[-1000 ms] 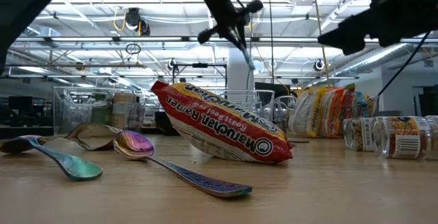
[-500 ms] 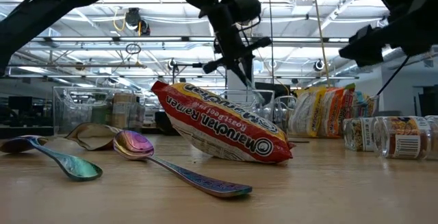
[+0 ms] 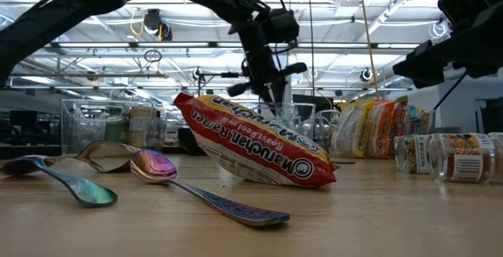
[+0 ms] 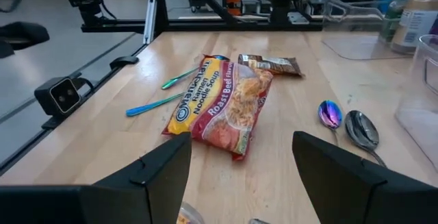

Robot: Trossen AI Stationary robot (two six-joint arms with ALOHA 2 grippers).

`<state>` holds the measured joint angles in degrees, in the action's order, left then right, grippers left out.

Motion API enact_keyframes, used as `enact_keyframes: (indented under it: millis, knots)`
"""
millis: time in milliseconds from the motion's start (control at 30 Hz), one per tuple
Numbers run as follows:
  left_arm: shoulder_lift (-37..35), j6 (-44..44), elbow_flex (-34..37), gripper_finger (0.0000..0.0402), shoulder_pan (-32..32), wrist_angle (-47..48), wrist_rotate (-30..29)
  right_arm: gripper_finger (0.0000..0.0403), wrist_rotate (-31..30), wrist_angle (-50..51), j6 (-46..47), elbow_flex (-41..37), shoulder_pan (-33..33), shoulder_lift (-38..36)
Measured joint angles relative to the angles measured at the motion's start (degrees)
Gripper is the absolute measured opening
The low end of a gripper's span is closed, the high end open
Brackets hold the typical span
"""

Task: Pick & Place Food Item
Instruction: Put the blue patterned spoon into the middle transparent bin

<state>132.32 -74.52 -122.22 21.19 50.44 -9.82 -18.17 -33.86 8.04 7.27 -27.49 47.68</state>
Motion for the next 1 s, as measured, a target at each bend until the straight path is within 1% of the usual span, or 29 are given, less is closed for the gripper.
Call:
enact_keyframes:
  millis: [233,400,1000]
  knots:
    - [1.53,-1.72,0.02,0.003,1.39,-0.66,4.34,0.0247,-1.28,-0.19,-0.6,0.0,0.04,0.0]
    - [2.47,-2.8,0.03,0.003,1.82,0.11,5.99,0.0247,-1.31,0.21,-1.23,0.0,0.04,0.0]
    - [3.66,-3.65,0.07,0.0031,2.36,0.78,6.95,0.0247,-1.53,0.28,-1.85,0.0,0.04,0.02]
